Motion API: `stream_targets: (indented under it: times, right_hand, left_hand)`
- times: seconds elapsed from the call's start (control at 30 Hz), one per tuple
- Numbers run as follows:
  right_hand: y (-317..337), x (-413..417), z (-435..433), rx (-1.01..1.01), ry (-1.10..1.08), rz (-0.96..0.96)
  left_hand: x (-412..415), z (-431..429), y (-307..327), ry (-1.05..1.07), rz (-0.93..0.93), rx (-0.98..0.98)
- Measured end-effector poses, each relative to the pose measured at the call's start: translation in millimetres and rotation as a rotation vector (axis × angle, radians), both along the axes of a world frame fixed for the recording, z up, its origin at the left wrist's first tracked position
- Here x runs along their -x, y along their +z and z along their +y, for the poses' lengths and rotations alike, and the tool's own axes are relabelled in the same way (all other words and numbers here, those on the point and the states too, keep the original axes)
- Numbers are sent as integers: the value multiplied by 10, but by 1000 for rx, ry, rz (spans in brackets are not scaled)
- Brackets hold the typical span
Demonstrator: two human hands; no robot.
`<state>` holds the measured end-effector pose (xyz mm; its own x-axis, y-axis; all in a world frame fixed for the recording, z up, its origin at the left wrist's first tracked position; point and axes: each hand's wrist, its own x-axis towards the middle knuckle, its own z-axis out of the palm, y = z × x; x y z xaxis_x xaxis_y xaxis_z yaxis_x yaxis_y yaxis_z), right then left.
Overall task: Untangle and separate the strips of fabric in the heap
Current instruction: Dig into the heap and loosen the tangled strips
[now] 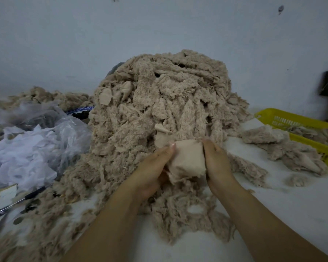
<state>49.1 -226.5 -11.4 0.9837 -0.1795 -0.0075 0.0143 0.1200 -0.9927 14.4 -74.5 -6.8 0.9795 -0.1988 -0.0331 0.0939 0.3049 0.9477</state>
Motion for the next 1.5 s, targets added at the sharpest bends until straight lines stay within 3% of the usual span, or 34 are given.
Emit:
stream_targets:
  times: [0.17,0.23,0.4,0.73,0.9,0.97,1.03,1.1,1.17,1.23,1.33,1.5]
  right_hand:
    - [10,-18,-26,-5,-55,-25]
    - [-12,-38,-39,-12,-84,-42]
    - [-30,-154,-147,-110,-176,-7]
    - [-92,-259,-223,-149,-361,-1]
    - [-76,-323,-373,-231,-421,84]
    - [-78,-330,-360,-214,-377,78]
    - [-63,-271,-270,-158,-275,29]
    - [-50,-188,-175,-33,-177,-103]
    - [-21,-76,-102,144,-107,-266]
    - [23,34,-45,233,10,-378]
    - [61,180,57,321,313,-442]
    - [-119,309,291,595,743,-489]
  left_hand:
    - [105,-61,-27,-209,-138,-548]
    - [97,-63,-54,-187,-183,-604]
    - [38,-31,-27,-24,-137,-382]
    - [13,-23,78,155,-173,-269]
    - [-37,215,135,338,-174,73]
    - [-66,241,112,480,-124,-42]
    - [-81,203,46,520,-100,-363]
    - [-78,142,-27,439,-203,-648]
    - [-89,117,-79,338,-261,-719]
    - [-119,115,-106,259,-183,-598]
    - [-121,133,-89,90,13,-192]
    - [-123,202,11,19,132,109]
